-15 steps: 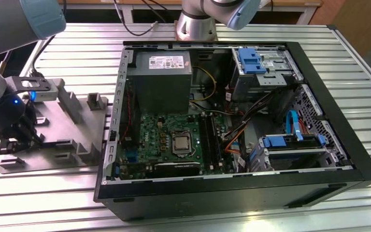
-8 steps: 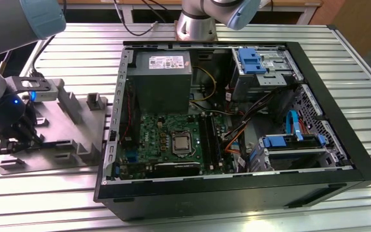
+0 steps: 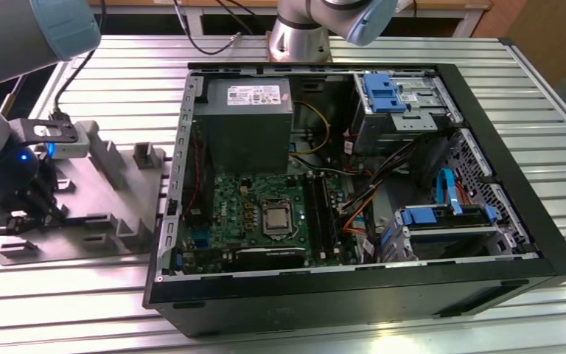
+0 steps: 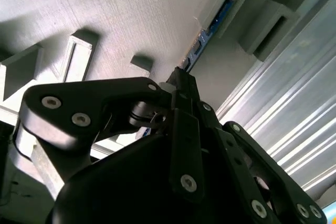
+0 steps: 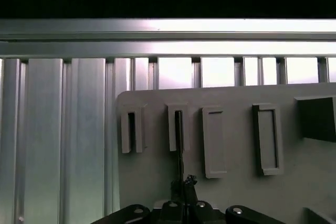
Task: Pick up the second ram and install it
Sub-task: 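Pick up the second ram and move it above second insertion slot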
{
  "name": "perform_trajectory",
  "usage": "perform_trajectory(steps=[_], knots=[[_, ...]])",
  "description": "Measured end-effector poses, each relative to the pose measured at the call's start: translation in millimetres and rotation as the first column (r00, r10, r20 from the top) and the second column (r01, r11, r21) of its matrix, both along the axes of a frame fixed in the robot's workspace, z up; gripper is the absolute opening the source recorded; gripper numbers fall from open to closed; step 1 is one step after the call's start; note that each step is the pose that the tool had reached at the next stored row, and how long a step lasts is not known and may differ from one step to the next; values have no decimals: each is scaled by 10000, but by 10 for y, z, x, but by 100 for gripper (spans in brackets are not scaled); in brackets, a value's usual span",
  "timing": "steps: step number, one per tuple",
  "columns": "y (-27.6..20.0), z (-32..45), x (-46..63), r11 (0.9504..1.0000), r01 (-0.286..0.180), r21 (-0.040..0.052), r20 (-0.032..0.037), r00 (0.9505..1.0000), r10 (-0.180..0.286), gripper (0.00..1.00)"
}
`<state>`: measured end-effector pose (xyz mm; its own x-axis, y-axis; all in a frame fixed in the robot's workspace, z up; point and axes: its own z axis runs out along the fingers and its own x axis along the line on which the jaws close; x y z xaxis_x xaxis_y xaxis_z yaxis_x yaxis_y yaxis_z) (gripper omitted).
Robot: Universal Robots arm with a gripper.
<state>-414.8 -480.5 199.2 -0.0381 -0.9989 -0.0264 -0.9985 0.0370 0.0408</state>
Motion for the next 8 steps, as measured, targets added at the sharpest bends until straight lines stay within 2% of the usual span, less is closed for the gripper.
perform_trajectory(steps=[3,8], knots=[[0,-2,0,10000,9,2,3,10000,-9,11],[26,-1,-15,10000,58,14,8,10000,-58,11]])
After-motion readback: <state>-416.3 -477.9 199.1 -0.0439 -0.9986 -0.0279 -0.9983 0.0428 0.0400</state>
